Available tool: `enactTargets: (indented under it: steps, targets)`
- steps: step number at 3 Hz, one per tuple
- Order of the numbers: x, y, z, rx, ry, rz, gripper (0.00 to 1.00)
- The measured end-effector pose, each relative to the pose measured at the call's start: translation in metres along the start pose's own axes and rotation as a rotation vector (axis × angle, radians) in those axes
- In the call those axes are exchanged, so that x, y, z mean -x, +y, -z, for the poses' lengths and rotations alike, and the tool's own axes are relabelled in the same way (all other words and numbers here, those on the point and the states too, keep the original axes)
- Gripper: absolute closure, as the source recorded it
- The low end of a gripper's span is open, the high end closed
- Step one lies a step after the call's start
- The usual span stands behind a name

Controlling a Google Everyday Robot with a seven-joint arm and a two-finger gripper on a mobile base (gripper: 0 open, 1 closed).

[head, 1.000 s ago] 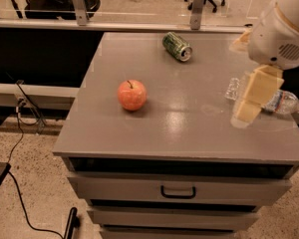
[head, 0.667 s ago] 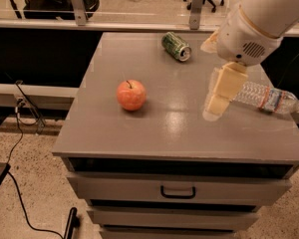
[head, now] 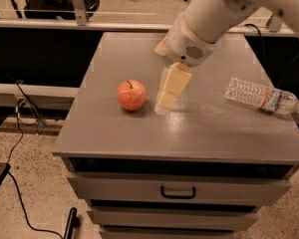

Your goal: Pick apple

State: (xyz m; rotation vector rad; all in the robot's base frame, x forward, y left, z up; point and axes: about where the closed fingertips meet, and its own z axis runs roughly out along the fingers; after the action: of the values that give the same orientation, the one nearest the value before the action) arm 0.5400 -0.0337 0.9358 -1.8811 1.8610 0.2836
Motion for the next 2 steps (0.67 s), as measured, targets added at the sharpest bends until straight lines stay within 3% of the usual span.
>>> enactTargets:
  steps: [2]
  targets:
    - [0.019, -0.023, -0.063, 0.035, -0.036, -0.029, 0.00]
